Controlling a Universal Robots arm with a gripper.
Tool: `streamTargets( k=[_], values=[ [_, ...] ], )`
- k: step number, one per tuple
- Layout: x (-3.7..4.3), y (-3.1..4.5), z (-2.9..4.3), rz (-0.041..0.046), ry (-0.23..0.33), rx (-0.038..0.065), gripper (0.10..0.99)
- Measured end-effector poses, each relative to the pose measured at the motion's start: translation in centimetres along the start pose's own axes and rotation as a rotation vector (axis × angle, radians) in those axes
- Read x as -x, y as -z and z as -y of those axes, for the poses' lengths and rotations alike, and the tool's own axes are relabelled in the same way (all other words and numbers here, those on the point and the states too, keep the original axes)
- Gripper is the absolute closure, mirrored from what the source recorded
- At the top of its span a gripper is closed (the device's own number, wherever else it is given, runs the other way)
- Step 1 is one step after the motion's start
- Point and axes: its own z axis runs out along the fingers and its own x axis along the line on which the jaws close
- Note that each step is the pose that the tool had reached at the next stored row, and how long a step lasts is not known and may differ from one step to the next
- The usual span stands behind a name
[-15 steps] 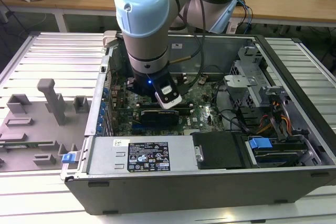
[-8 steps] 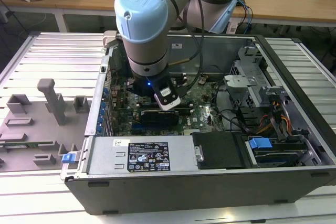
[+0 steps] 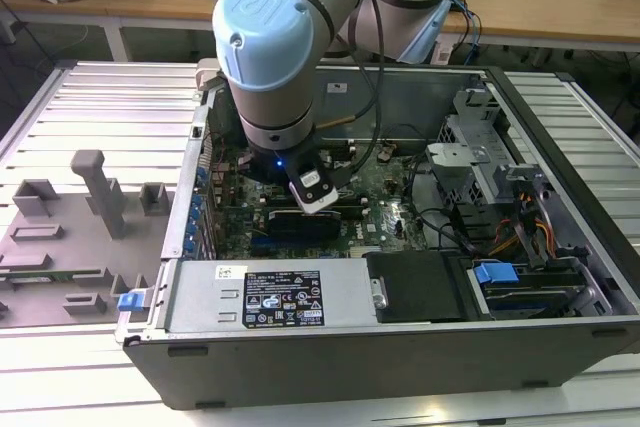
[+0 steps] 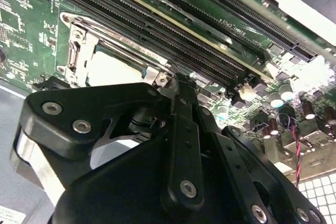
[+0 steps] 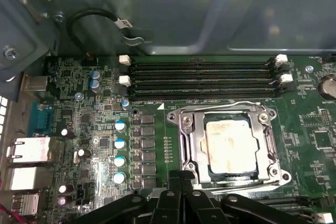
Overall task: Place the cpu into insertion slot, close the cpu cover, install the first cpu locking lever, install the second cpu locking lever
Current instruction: 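Install the second cpu locking lever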
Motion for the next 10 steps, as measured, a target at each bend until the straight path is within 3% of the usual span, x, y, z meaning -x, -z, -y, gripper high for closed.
streamTargets(
  k=[3, 5, 7, 10],
  values=[
    [-0.03, -0.2, 0.05, -0.0001, 0.0, 0.001, 0.98],
    [-0.04, -0.21, 0.05, 0.0004, 0.001, -0.008, 0.98],
    [-0.03, -0.14, 0.04, 0.0003, 0.001, -0.009, 0.98],
    [0.09, 1.23, -0.47, 0.0004, 0.001, -0.01, 0.98]
  ],
)
